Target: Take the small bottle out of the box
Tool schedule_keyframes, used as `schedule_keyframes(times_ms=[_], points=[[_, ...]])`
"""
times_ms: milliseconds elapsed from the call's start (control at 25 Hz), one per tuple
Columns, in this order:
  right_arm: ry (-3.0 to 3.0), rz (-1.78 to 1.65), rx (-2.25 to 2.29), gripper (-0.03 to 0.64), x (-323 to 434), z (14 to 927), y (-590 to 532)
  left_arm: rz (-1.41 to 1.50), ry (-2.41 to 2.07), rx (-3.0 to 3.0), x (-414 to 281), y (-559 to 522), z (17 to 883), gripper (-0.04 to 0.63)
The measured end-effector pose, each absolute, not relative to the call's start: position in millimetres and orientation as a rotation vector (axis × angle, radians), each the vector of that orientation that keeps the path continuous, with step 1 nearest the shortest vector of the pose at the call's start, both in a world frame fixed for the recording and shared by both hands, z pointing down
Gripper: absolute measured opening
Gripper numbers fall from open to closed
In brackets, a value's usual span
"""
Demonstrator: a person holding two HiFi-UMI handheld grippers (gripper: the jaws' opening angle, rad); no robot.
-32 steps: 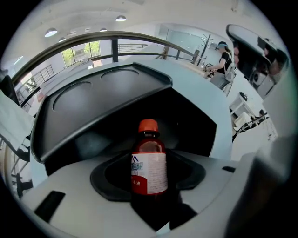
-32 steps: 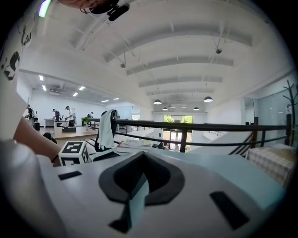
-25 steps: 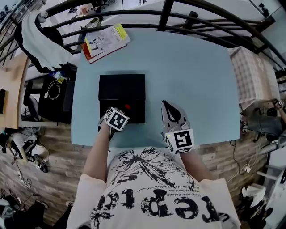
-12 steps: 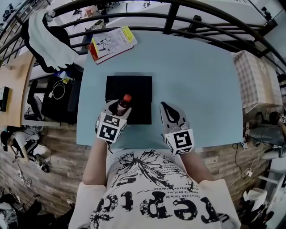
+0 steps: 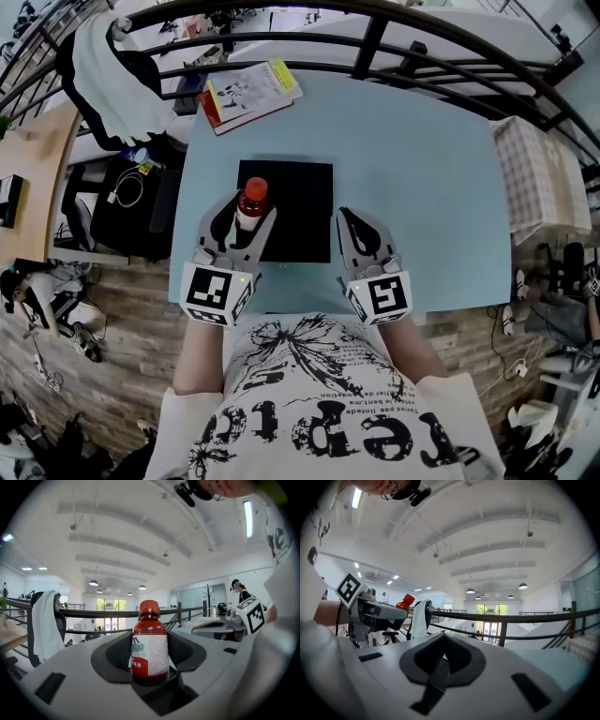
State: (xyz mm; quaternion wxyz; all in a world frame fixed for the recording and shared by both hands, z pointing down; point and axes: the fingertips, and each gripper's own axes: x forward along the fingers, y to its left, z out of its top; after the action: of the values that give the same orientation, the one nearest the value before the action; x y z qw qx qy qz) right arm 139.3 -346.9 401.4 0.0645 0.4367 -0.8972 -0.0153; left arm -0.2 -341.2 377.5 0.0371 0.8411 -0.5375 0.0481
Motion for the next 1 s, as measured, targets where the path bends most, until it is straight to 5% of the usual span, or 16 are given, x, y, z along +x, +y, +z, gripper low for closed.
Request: schedule_keyframes(times_ms=[240,1000], points=[[-2.732,-0.096,1.323,0.008,126.9,388.1,-347.0,-0.039,-1.697,2.631,-10.2,-330.1,346.8,0.233],[-2.737,-0.138,1.333,0.008,112.6,381.2,-350.7,-0.012,-1.672,2.625,-18.7,-336.7,355.4,0.233]])
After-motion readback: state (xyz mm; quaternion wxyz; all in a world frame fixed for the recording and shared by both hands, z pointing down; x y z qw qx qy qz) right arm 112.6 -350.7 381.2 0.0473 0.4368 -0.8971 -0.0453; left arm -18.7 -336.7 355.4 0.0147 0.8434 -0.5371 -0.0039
